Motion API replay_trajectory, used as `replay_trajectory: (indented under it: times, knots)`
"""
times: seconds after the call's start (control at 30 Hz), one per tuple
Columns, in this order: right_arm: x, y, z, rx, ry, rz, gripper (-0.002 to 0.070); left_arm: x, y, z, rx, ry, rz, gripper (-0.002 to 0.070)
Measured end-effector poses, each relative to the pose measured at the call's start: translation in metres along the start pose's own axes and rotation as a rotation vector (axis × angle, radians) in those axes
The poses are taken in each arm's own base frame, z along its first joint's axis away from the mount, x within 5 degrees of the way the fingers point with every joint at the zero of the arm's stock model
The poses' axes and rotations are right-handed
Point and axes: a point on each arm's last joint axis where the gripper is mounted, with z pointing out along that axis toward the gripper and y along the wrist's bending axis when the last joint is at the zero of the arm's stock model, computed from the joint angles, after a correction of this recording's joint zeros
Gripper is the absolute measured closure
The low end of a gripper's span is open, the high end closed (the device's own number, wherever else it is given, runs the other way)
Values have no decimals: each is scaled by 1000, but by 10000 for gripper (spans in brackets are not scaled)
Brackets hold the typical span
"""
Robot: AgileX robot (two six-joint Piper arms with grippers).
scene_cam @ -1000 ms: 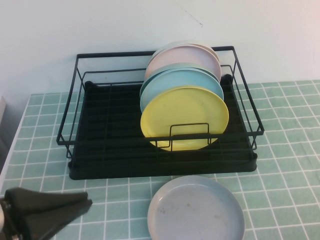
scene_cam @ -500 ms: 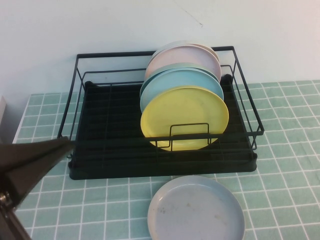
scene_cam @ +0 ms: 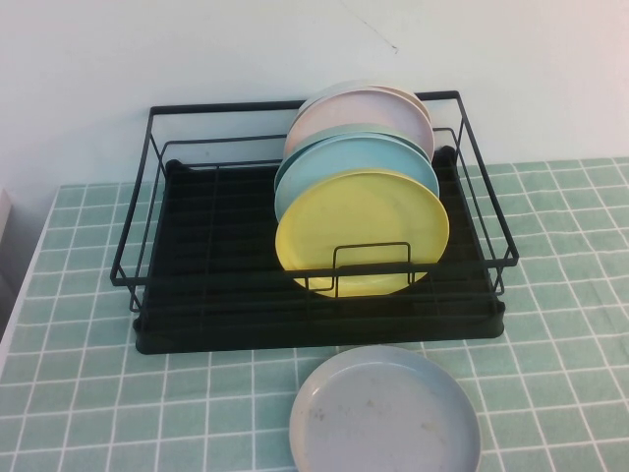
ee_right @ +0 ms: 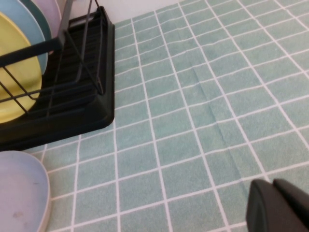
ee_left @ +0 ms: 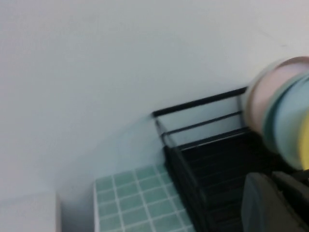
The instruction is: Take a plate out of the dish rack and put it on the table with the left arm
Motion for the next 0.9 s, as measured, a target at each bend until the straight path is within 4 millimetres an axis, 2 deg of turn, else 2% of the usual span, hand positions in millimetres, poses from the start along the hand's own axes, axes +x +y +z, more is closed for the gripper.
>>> replay_trajectory:
  times: [0.1,0.17,0.3,0.5,0.63,0.7,0.9]
  knots:
    - [0,0,0,0,0,0,678,45,4,-8,-143,-11,-100,676]
    - [0,0,0,0,0,0,678,66,4,-13,-191,-26,-140,676]
    - [0,0,0,0,0,0,678,92,2,-16,-212,-32,-170,676]
    - [0,0,0,0,0,0,678,97,0,-15,-200,-2,-200,677]
    - [0,0,0,0,0,0,678,112,-2,-16,-195,163,-150,677]
    - [0,0,0,0,0,0,678,119,-2,-19,-218,251,-191,677]
    - [0,0,0,0,0,0,678,121,1,-20,-273,248,-352,677]
